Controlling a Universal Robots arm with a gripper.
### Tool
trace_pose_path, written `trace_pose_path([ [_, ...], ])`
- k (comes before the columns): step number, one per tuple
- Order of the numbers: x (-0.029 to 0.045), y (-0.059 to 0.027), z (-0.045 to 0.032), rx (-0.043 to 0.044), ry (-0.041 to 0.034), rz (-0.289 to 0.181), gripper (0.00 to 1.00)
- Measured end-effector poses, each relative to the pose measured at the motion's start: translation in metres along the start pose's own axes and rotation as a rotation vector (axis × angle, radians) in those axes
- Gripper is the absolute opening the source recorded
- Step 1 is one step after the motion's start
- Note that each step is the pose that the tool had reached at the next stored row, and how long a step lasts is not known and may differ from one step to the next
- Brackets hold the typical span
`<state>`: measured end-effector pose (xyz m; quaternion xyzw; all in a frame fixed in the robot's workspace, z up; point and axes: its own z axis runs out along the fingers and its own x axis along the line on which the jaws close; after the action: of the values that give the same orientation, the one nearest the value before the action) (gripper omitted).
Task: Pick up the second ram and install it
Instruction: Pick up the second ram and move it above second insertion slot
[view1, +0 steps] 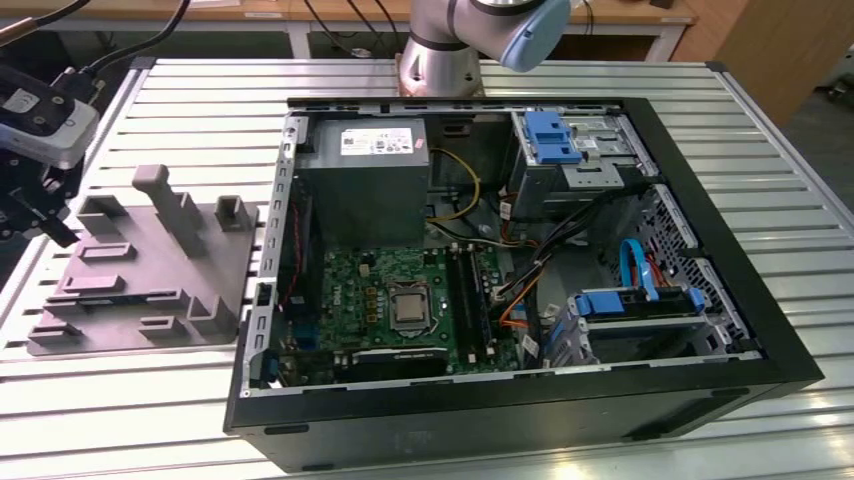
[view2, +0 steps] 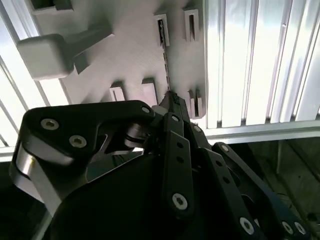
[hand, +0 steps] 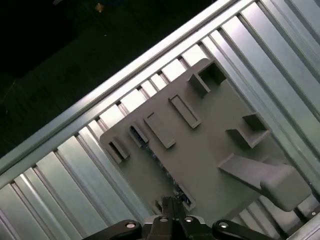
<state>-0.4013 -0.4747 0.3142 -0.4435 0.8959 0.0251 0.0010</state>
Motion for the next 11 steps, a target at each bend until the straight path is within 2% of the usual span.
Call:
trace_pose_path([
  [11,0.0,-0.0001,0.0013,-0.0048,0.0088,-0.199,0.1],
])
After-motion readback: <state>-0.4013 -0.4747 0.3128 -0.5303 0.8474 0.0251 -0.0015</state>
